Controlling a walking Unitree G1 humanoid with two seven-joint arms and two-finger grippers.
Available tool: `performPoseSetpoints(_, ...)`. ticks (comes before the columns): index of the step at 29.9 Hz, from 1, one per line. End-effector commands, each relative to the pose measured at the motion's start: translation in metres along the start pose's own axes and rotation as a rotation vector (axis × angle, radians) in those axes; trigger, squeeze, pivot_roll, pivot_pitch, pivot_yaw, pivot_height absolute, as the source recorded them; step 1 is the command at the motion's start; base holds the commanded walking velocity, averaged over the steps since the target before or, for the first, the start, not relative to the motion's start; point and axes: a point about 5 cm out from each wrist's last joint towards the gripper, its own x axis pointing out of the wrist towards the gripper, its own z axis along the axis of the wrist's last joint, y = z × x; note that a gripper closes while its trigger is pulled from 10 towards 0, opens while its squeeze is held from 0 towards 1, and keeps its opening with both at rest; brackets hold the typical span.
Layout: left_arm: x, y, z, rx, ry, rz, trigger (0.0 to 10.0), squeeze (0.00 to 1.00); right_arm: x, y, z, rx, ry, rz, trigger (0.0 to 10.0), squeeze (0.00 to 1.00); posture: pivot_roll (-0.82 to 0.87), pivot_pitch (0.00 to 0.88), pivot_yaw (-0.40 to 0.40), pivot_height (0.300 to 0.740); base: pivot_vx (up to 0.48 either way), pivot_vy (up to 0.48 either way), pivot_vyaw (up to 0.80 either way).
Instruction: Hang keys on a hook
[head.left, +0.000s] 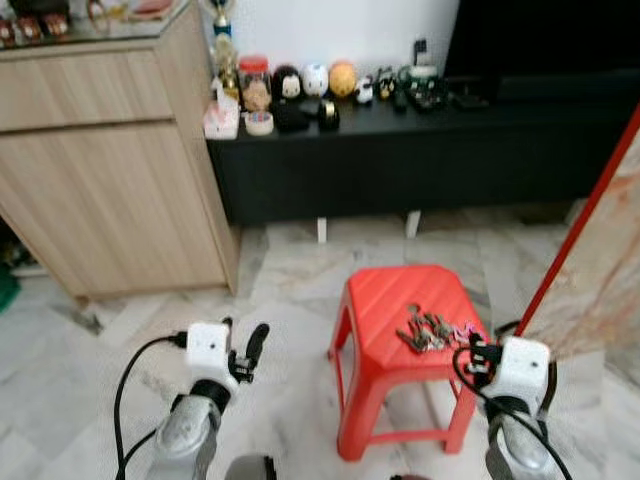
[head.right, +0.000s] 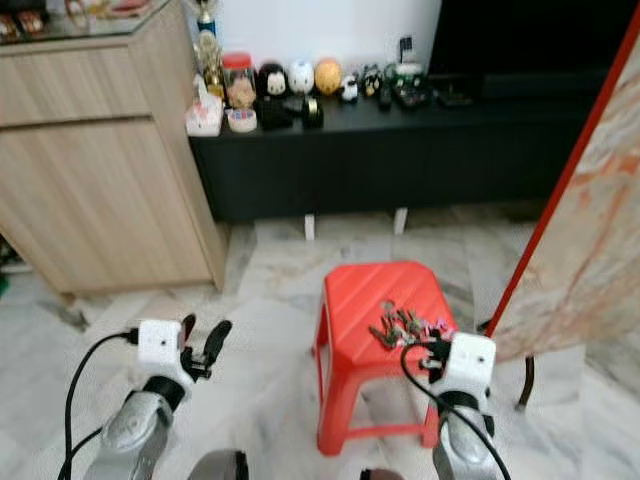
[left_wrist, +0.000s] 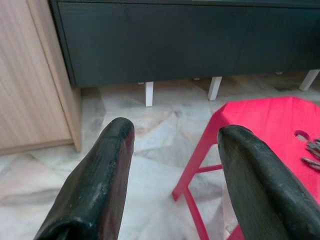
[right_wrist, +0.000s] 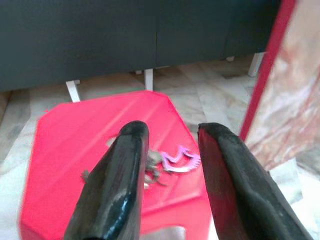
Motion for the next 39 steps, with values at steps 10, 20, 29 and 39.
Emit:
performPoseSetpoints(10, -0.0025, 0.0033, -0.0040, 0.006, 0.023, 0.011, 10.0, 0.00, 0.0050, 0.0030, -0.0007, -0.004, 0.006, 0.019, 10.0, 0.00, 0.03, 0.000, -0.042, 0.621, 0.000, 0.000, 0.00)
performPoseSetpoints(20, -0.0017, 0.0035, -0.0050, 0.008, 0.024, 0.014, 10.0, 0.00, 0.0065, 0.0041, -0.0005, -0.004, 0.008, 0.020, 10.0, 0.00, 0.03, 0.000, -0.041, 0.621, 0.254, 0.000, 0.00)
performPoseSetpoints(29, -0.0019, 0.0061, -0.0041, 0.011, 0.019, 0.025, 10.0, 0.00, 0.0056, 0.0048, -0.0049, -0.009, 0.024, 0.029, 10.0, 0.00, 0.03, 0.000, -0.042, 0.621, 0.338, 0.000, 0.00)
performPoseSetpoints(39, -0.0042, 0.0075, -0.0068, 0.011, 0.021, 0.032, 10.0, 0.00, 0.0080, 0.0008, -0.0058, -0.017, 0.030, 0.025, 10.0, 0.00, 0.03, 0.000, -0.042, 0.621, 0.350, 0.000, 0.00)
